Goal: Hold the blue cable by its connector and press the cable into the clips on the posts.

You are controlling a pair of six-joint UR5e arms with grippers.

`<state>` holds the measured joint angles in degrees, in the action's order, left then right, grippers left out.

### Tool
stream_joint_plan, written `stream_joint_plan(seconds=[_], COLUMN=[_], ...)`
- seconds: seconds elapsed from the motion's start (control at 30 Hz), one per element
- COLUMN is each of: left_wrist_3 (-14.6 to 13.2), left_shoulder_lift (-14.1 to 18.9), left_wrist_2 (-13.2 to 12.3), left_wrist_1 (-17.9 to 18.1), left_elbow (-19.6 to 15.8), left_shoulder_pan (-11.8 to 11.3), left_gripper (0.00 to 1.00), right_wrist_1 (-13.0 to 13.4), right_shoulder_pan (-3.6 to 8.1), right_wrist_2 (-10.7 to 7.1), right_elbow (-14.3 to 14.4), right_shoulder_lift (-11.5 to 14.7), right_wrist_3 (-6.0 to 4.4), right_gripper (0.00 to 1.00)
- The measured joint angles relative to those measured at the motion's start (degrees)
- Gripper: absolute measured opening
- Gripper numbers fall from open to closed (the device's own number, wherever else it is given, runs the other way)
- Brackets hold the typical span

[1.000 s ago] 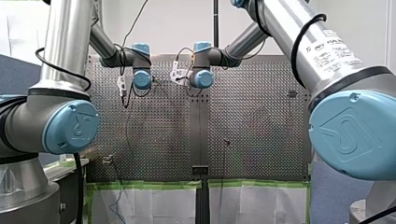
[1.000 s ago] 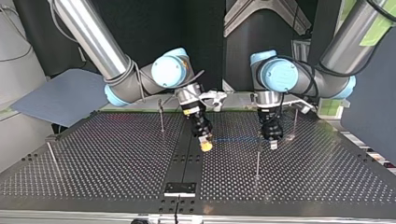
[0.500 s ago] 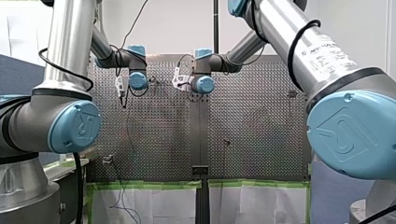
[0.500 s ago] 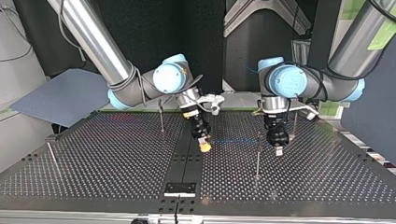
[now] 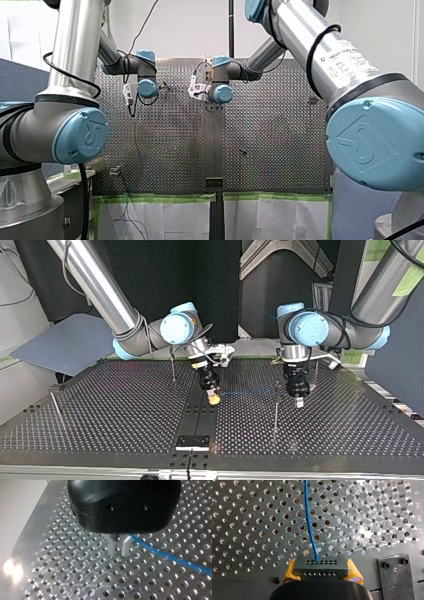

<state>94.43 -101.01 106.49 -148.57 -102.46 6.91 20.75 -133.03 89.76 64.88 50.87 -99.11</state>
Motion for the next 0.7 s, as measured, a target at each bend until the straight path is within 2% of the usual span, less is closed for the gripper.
stream_joint_plan(seconds=[0.03, 0.07, 0.27, 0.43, 0.57, 0.7], left_wrist_3=[-0.1, -0.3, -0.7, -0.3, 1.4, 3.3], left_shoulder_lift=[0.0, 0.0, 0.0, 0.0, 0.1, 0.3], left_wrist_2=[0.4, 0.9, 2.0, 3.1, 3.1, 2.1], left_wrist_1=[0.0, 0.0, -0.1, -1.7, -3.8, -5.7], left_elbow=[0.0, 0.0, 0.0, 0.0, 0.0, -0.6], left_shoulder_pan=[0.0, 0.0, 0.3, 0.7, 0.9, 1.5], left_gripper=[0.87, 1.0, 1.0, 1.0, 1.0, 1.0], right_wrist_1=[0.0, 0.0, -0.3, -0.7, -0.9, -1.1], right_shoulder_pan=[0.01, 0.02, 0.14, 0.28, 0.4, 0.44], right_wrist_2=[-0.03, -0.05, -0.22, -0.35, -0.36, -0.36], right_elbow=[0.0, 0.0, 0.0, 0.0, 0.0, 0.0], right_shoulder_lift=[0.0, 0.0, 0.0, 0.0, 0.0, 0.0], right_wrist_3=[0.02, 0.02, 0.04, 0.17, 0.02, -0.05], right_gripper=[0.0, 0.0, 0.0, 0.0, 0.0, 0.0])
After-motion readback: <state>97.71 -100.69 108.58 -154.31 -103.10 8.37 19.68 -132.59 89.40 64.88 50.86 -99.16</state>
